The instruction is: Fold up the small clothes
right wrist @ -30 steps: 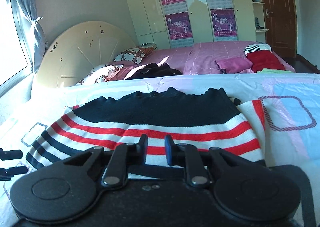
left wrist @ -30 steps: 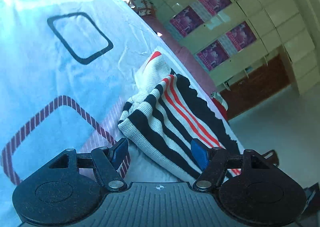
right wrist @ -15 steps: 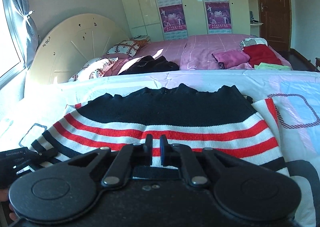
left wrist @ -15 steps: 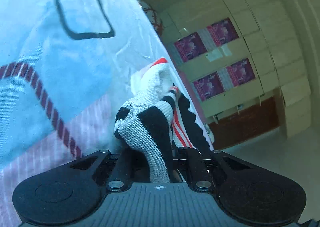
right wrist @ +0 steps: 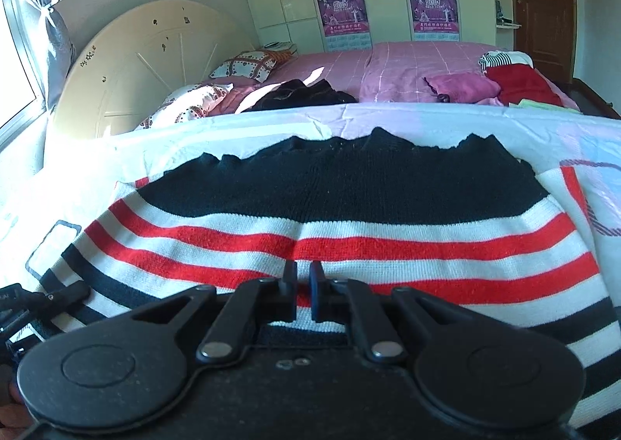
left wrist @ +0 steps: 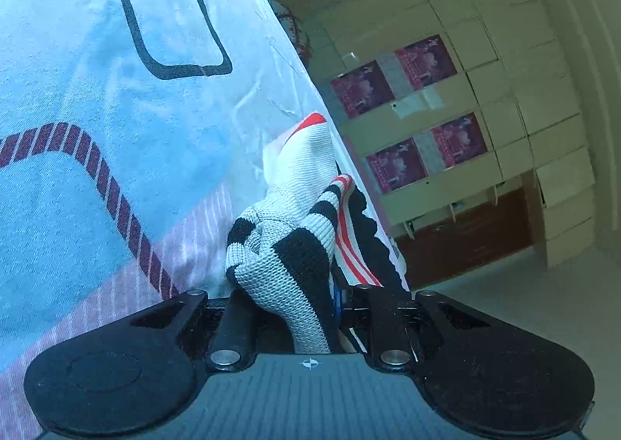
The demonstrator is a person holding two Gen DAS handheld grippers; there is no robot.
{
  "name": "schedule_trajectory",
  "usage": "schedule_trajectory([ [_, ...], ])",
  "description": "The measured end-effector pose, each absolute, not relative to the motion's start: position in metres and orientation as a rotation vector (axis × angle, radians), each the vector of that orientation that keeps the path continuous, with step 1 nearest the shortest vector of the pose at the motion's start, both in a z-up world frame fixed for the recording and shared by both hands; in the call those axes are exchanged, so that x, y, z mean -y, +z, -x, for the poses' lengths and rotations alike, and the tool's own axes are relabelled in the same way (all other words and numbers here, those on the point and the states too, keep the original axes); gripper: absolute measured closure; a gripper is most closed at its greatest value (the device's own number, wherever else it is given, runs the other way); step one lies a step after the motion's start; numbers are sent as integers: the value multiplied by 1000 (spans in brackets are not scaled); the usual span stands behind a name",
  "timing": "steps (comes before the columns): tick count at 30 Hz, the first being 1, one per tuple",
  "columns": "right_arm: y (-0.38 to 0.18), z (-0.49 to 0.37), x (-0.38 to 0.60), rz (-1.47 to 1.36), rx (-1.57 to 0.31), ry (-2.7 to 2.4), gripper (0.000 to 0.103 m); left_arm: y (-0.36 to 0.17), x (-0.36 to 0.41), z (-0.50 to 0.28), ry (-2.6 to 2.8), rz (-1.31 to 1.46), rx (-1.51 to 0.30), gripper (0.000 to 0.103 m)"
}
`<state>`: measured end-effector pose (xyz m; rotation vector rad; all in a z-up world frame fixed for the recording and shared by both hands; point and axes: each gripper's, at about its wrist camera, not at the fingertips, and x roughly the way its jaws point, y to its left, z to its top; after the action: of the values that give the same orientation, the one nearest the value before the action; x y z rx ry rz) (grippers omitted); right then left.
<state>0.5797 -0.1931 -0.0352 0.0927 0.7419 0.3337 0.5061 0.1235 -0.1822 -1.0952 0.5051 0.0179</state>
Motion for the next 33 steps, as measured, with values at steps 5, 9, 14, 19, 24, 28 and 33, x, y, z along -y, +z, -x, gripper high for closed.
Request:
schedule_trajectory([
  [5,-53,-584,188,-84,-784,329,99,-180,-120,-508,22,1035,-506,88],
  [9,-53,-583,191,-104,-786,323,99,-173,-120,-511,8,979,-506,89],
  [14,-54,-583,189,-74,-781,327,99,-146,-119,-514,-50,876,-486,89],
  [19,-57,-581,193,-122,-767,329,99,-105,-109,-529,-115,727,-529,89],
  [24,-60,-582,205,-200,-768,357,99,-63,-77,-539,-194,593,-521,89],
  [28,-53,-587,224,-305,-796,404,100,-25,-37,-548,-257,487,-522,89],
  [33,-31,-560,294,-443,-698,397,94,4,27,-556,-344,378,-536,89],
])
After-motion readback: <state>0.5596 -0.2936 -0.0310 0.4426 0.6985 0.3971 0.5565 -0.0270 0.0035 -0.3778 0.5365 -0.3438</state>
